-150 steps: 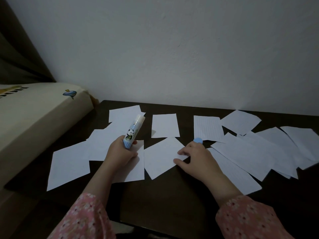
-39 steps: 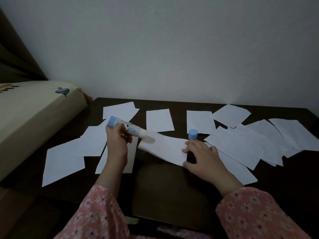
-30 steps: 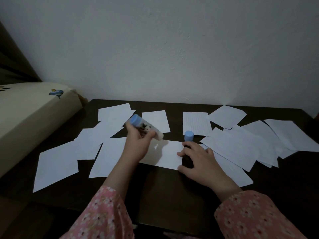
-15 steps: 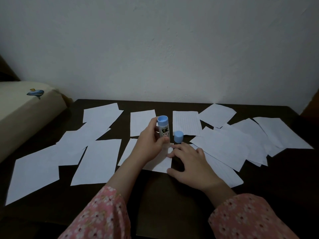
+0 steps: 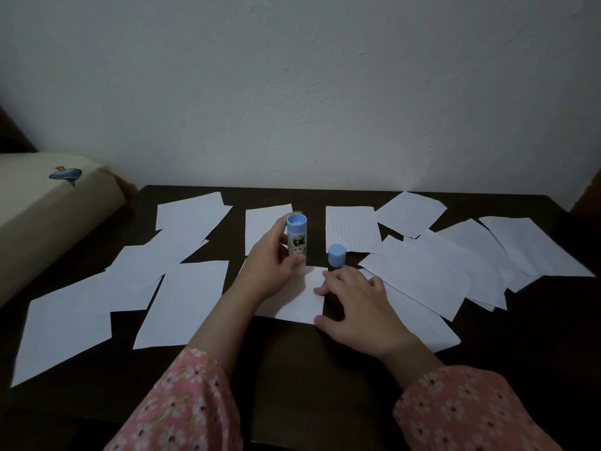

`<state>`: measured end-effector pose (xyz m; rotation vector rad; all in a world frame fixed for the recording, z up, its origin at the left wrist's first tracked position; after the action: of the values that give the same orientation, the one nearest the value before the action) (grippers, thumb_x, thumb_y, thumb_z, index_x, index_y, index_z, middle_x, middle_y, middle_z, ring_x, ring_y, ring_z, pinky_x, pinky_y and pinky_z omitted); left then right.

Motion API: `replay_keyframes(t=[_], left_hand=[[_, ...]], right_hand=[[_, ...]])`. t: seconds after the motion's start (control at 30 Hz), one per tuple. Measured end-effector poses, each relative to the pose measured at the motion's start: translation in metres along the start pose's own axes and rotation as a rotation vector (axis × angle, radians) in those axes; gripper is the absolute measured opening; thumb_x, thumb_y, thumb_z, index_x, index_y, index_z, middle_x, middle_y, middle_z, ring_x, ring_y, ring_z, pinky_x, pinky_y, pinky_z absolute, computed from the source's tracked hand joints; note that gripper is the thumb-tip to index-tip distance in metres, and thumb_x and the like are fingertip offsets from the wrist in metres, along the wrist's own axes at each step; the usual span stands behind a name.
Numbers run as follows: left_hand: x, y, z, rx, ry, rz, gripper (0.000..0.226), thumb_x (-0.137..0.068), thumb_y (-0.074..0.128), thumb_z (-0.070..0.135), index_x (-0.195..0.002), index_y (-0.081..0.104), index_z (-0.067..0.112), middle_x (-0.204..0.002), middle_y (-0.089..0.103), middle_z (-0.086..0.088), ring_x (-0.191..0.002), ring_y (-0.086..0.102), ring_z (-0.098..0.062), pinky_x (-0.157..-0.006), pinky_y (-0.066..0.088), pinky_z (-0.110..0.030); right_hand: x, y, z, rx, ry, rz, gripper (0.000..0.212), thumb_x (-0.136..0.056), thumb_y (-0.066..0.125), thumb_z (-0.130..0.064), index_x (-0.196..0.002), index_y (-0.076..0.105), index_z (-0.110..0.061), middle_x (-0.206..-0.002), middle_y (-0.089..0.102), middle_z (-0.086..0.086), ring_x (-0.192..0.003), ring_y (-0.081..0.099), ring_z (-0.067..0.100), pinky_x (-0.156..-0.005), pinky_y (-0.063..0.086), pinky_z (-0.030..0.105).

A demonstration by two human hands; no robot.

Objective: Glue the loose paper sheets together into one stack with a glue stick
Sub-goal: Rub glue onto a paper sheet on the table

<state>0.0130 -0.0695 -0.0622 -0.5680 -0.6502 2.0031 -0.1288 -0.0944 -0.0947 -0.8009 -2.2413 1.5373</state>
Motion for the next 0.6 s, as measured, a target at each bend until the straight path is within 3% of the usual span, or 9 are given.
replay_keyframes(t=[0.43,0.6], left_hand=[[0.0,-0.04,-0.034,-0.004,-0.074,0.12,0.074,-0.089,0.063,0.013,-0.149,0.024,0.033,-0.138,0.049,-0.003,-0.106,0.046,-0.006,-0.084,0.04,-0.026],[0.003,-0.052,-0.042,0.062,-0.103,0.156,0.072,-0.09,0.061,0.008,-0.146,0.027,0.036,-0.142,0.045,-0.002,-0.128,0.045,-0.021,-0.097,0.04,-0.035]], right_hand=[[-0.001,0.0,0.0,-0.006,0.012,0.013,0.043,-0.085,0.058,-0.05,-0.125,0.047,-0.038,-0.143,0.033,-0.015,-0.138,0.019,0.007,-0.111,0.014,0.038],[-0.001,0.0,0.001,-0.01,0.006,0.02,0.042,-0.084,0.058,-0.051,-0.124,0.048,-0.038,-0.141,0.034,-0.016,-0.137,0.021,0.006,-0.11,0.016,0.037]])
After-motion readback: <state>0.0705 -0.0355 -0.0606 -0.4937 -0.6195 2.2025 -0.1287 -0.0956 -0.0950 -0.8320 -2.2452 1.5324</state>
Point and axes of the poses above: each hand's wrist, its own x-axis away from the middle knuckle, its own y-axis out of the palm, z = x × y, the point moved 9 cm from there along -x, towards the middle knuckle
